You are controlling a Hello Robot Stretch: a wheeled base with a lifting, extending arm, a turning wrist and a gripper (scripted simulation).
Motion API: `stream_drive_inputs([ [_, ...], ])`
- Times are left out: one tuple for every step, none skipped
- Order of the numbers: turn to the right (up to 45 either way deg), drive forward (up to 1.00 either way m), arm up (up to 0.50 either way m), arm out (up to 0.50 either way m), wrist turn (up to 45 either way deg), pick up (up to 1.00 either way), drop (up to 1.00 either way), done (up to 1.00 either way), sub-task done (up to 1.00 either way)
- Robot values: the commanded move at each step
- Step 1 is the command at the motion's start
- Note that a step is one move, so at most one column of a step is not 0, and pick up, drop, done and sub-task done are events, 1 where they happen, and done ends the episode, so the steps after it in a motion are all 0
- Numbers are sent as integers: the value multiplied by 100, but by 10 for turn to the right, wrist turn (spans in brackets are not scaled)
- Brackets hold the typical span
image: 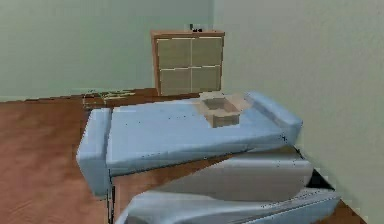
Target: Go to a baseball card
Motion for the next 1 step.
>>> stream_drive_inputs([
  [-450, 0, 0, 0, 0, 0, 0, 0, 0],
])
